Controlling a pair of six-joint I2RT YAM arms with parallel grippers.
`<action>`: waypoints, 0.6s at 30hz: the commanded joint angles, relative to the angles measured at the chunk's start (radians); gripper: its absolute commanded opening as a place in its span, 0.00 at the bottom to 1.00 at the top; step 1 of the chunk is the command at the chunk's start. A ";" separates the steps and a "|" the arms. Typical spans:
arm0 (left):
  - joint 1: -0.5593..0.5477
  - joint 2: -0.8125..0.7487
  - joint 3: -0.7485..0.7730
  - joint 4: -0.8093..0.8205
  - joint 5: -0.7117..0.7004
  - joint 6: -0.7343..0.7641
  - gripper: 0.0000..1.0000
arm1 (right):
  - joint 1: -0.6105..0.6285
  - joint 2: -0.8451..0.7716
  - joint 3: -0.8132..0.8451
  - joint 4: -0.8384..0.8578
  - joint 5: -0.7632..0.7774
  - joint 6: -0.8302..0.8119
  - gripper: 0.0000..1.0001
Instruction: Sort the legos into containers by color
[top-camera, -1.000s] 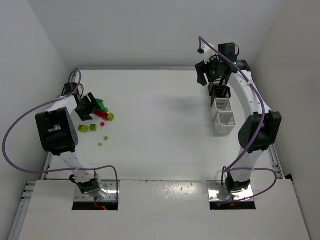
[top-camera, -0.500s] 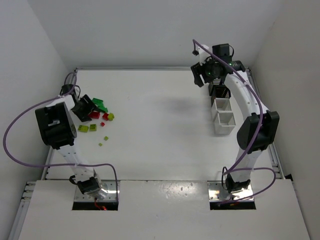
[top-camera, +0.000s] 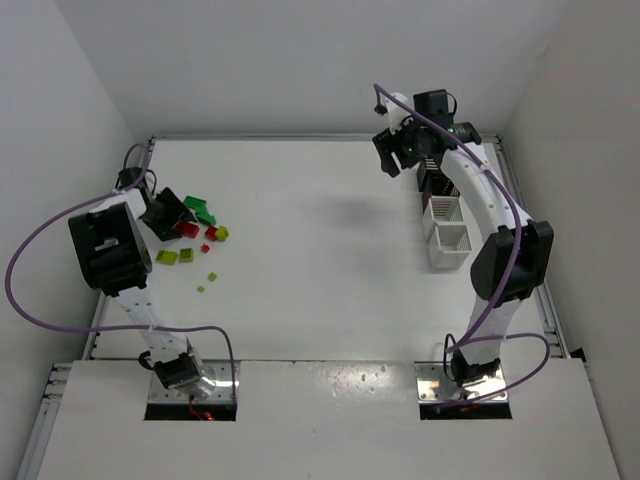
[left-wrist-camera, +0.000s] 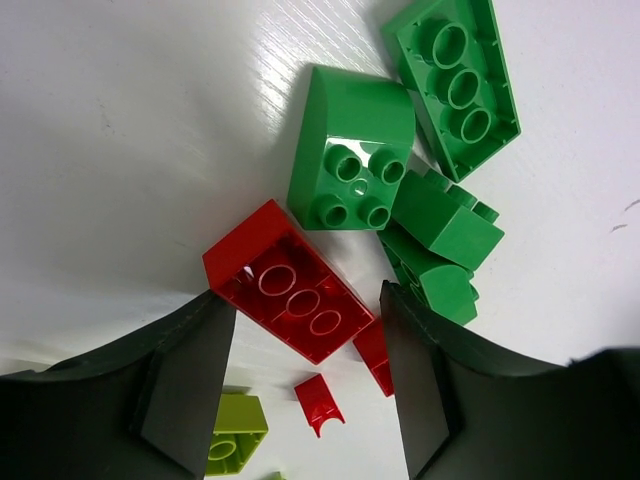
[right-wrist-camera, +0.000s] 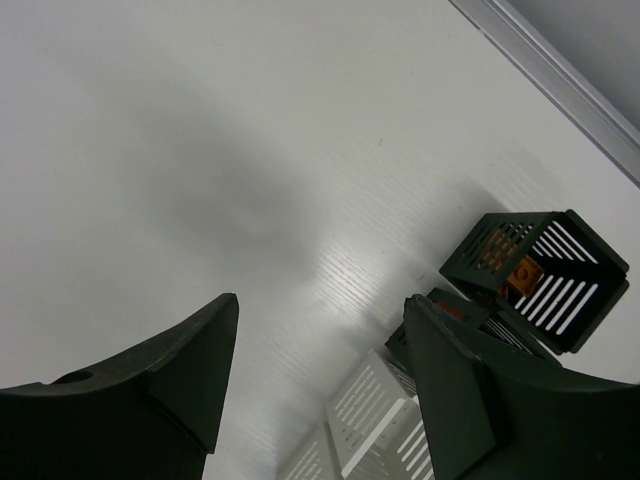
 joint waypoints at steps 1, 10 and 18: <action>0.022 0.025 0.018 0.015 0.022 -0.011 0.66 | 0.016 0.002 -0.006 0.004 -0.052 -0.010 0.67; 0.022 0.025 -0.004 0.015 -0.001 0.011 0.58 | 0.026 0.002 -0.026 -0.030 -0.339 0.056 0.64; 0.022 -0.021 -0.045 0.026 0.159 0.029 0.35 | 0.035 0.031 -0.035 -0.020 -0.598 0.079 0.64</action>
